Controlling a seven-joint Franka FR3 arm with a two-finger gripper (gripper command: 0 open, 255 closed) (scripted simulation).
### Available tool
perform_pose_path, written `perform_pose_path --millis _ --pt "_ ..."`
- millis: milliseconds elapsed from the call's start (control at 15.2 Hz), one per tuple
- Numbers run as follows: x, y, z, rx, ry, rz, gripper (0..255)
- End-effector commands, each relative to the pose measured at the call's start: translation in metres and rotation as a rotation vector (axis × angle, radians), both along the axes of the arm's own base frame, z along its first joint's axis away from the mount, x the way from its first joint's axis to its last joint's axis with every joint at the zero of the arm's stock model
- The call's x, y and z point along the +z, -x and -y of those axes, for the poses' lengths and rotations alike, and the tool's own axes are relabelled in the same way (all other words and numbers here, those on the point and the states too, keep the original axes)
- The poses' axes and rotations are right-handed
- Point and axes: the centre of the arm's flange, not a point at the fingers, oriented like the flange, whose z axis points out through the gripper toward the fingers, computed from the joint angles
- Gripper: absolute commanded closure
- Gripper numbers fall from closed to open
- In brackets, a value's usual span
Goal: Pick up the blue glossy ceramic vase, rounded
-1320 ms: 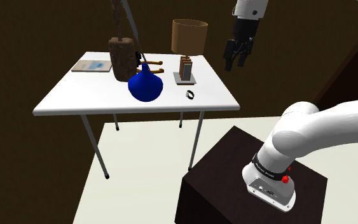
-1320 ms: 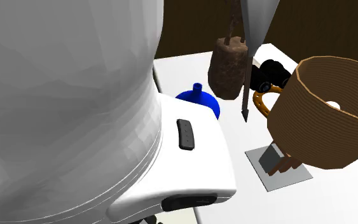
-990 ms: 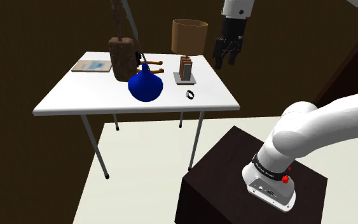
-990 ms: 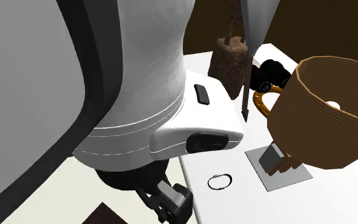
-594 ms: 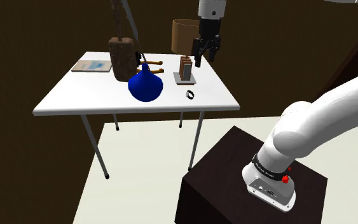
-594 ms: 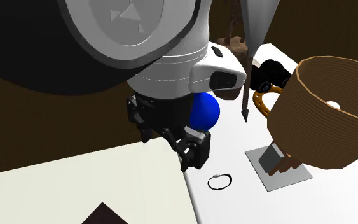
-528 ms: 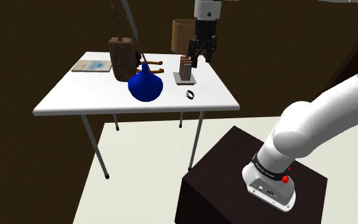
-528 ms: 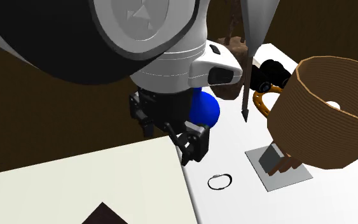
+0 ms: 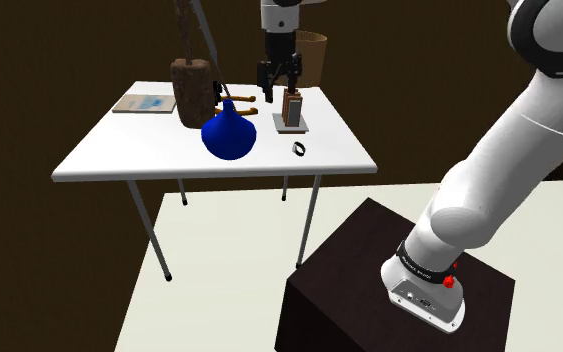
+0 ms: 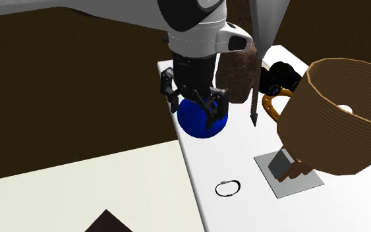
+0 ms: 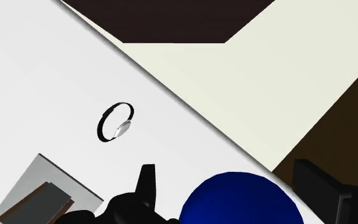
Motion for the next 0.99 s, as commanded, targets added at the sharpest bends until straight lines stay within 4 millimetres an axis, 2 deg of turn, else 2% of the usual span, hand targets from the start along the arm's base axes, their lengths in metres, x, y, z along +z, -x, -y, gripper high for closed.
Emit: perform_pose_path --millis 0,726,792,924 --pt "-0.003 -0.024 -0.011 0.011 0.01 -0.002 0" --pt "-0.03 -0.159 -0.069 0.068 0.067 -0.013 0" --pt "-0.032 -0.166 -0.072 0.071 0.07 -0.013 0" --pt "-0.042 -0.166 -0.072 0.071 0.07 -0.013 0"
